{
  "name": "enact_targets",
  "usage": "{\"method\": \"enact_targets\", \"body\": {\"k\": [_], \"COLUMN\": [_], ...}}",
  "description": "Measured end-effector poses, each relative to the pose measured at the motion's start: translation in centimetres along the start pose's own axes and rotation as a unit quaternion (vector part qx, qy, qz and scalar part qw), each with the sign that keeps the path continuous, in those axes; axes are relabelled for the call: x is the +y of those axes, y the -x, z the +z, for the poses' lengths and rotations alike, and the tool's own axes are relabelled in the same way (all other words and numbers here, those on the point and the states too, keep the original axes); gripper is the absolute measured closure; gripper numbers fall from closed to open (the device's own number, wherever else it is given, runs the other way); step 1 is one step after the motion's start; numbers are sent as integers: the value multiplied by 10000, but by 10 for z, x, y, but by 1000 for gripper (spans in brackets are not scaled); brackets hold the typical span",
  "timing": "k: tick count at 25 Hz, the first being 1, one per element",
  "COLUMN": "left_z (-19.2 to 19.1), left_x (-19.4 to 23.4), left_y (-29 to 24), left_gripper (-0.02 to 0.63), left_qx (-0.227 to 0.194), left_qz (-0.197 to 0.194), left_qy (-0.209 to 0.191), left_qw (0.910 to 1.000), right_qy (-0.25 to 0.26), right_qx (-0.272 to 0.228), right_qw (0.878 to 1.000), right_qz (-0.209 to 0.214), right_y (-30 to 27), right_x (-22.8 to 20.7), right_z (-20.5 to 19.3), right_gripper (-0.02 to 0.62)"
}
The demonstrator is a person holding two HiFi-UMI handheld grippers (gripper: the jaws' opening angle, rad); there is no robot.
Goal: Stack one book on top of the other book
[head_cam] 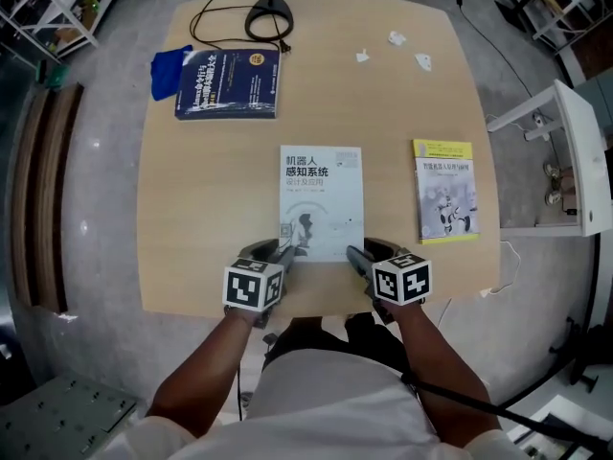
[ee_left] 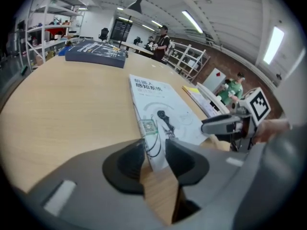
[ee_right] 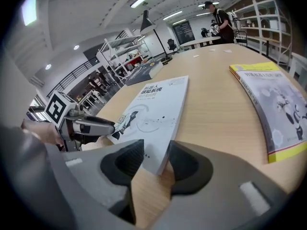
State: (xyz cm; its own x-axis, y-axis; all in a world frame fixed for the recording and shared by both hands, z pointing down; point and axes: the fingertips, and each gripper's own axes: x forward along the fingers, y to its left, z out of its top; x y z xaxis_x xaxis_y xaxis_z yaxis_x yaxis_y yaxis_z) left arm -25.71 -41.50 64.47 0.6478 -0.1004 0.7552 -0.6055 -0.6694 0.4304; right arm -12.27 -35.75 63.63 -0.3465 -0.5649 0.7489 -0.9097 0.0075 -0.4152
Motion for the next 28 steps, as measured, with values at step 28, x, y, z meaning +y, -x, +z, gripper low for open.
{"method": "enact_targets", "body": {"k": [28], "left_z": [-163], "left_x": [-97], "left_y": [54], "left_gripper": [505], "left_qx": [62], "left_qz": [198], "left_qy": [395], "left_qw": [9990], "right_qy": [255], "right_qx": [312], "right_qw": [9965], "right_qz": [736], "right_y": [89], "right_x": [41], "right_z": [-167], "right_gripper": [437]}}
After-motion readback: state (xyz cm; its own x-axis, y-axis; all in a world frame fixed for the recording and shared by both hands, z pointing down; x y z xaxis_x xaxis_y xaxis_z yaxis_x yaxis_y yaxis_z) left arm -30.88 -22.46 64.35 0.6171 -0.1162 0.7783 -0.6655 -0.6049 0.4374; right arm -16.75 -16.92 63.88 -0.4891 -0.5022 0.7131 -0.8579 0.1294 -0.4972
